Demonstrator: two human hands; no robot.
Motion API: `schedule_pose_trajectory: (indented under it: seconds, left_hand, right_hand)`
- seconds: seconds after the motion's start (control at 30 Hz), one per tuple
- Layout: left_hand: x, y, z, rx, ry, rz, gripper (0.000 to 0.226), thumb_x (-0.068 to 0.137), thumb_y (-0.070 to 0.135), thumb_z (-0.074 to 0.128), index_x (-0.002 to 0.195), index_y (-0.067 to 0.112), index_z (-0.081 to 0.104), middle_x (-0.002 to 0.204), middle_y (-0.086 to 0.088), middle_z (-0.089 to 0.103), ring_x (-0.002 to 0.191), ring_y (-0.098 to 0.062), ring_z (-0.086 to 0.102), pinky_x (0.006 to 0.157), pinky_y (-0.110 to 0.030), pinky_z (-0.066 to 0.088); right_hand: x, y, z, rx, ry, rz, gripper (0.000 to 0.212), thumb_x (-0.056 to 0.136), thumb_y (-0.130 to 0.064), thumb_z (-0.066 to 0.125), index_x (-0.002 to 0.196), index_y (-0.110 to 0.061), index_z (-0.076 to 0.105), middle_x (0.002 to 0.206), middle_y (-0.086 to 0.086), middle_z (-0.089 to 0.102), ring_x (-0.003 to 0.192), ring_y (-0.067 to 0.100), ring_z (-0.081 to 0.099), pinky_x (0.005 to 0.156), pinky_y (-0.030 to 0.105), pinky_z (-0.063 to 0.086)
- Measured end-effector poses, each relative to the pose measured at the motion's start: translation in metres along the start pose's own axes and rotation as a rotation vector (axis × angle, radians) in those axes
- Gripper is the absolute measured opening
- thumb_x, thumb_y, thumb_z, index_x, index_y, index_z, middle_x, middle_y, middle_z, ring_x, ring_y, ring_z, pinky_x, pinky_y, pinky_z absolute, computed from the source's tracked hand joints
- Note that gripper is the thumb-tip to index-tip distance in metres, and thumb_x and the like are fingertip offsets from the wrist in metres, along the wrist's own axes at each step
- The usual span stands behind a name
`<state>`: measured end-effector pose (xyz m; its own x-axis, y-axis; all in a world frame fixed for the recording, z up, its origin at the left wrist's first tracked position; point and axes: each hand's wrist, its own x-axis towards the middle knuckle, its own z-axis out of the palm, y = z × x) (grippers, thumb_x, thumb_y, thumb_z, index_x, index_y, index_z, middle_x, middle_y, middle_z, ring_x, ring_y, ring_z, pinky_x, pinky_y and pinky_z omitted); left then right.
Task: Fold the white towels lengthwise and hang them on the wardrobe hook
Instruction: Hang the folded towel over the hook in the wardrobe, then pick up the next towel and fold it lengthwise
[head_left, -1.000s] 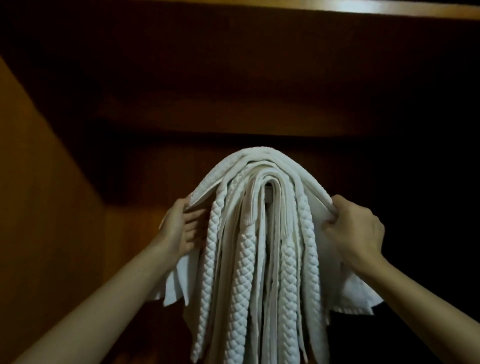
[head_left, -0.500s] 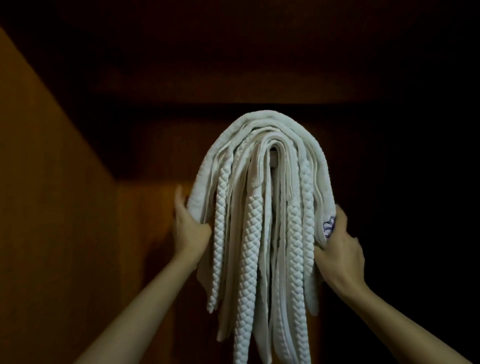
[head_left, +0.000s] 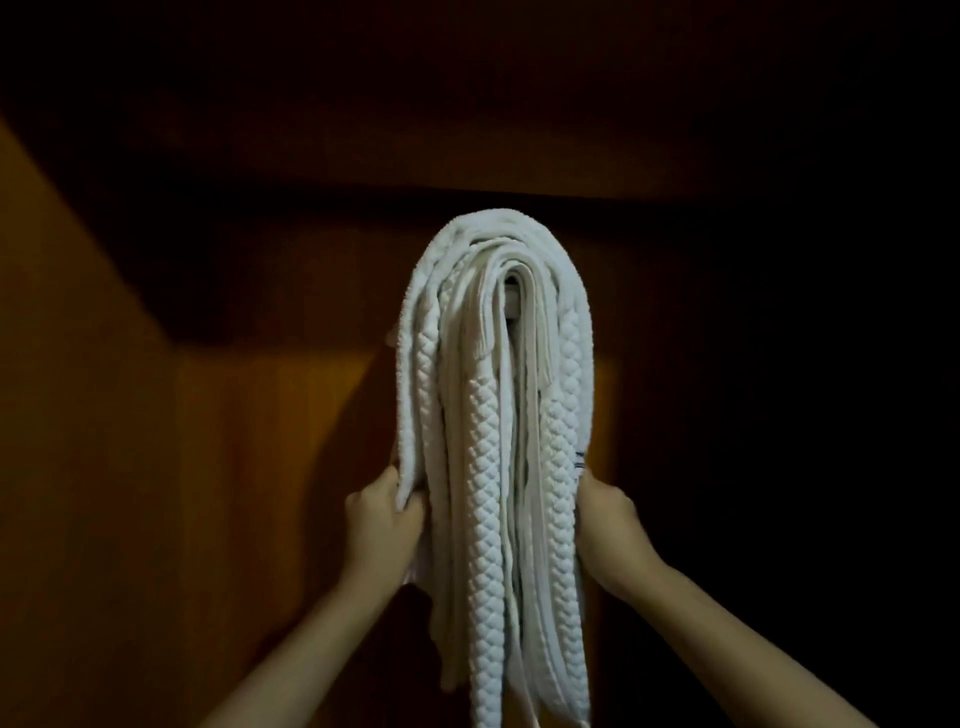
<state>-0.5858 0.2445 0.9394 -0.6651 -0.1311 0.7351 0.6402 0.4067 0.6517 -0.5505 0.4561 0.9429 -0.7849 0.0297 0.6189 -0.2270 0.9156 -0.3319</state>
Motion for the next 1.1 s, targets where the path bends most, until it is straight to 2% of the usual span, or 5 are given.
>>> schedule_pose_trajectory:
  seconds: [0.2, 0.33, 0.43, 0.83, 1.1]
  left_hand:
    - [0.003, -0.006, -0.008, -0.139, -0.192, -0.109, 0.028, 0.092, 0.017, 0.053, 0.065, 0.02, 0.058, 0.067, 0.0, 0.063, 0.061, -0.007, 0.06, 0.052, -0.015, 0.04]
    - [-0.005, -0.007, -0.018, -0.469, -0.493, -0.27, 0.062, 0.079, 0.064, 0.039, 0.126, 0.029, 0.057, 0.124, 0.005, 0.062, 0.114, -0.007, 0.056, 0.102, -0.034, 0.042]
    - [-0.018, -0.001, -0.023, -0.439, -0.582, -0.278, 0.074, 0.067, 0.08, 0.03, 0.135, 0.05, 0.028, 0.149, 0.009, 0.036, 0.137, -0.011, 0.033, 0.115, -0.046, 0.025]
    - [-0.077, 0.019, -0.079, -0.005, -0.515, -0.353, 0.046, 0.094, 0.019, 0.054, 0.138, 0.015, 0.04, 0.123, -0.004, 0.059, 0.097, -0.014, 0.062, 0.091, -0.03, 0.046]
    - [-0.17, 0.027, -0.162, 0.252, -1.31, -0.482, 0.037, 0.097, 0.024, 0.049, 0.132, 0.012, 0.047, 0.111, -0.005, 0.063, 0.078, -0.007, 0.064, 0.056, -0.007, 0.042]
  right_hand:
    - [-0.002, 0.009, -0.011, 0.376, -0.194, -0.095, 0.033, 0.098, -0.045, 0.037, 0.122, -0.067, 0.032, 0.129, -0.029, 0.046, 0.121, -0.003, 0.047, 0.095, 0.012, 0.039]
    - [-0.013, 0.004, -0.011, 0.298, -0.305, -0.215, 0.1, 0.09, -0.021, 0.058, 0.132, -0.052, -0.027, 0.134, -0.049, -0.01, 0.132, -0.013, 0.007, 0.111, 0.018, 0.017]
    - [-0.029, 0.001, -0.008, 0.33, -0.312, -0.205, 0.12, 0.083, -0.016, 0.066, 0.133, -0.041, -0.039, 0.135, -0.044, -0.004, 0.134, 0.002, 0.021, 0.11, 0.032, 0.032]
    - [-0.096, -0.03, -0.041, 0.065, -0.253, 0.158, 0.043, 0.09, -0.015, 0.05, 0.132, -0.012, 0.047, 0.121, 0.012, 0.061, 0.105, 0.026, 0.06, 0.084, 0.03, 0.048]
    - [-0.178, -0.091, -0.039, 0.206, -0.674, 0.124, 0.024, 0.092, -0.003, 0.046, 0.111, -0.007, 0.061, 0.086, 0.01, 0.067, 0.07, 0.021, 0.069, 0.07, 0.03, 0.056]
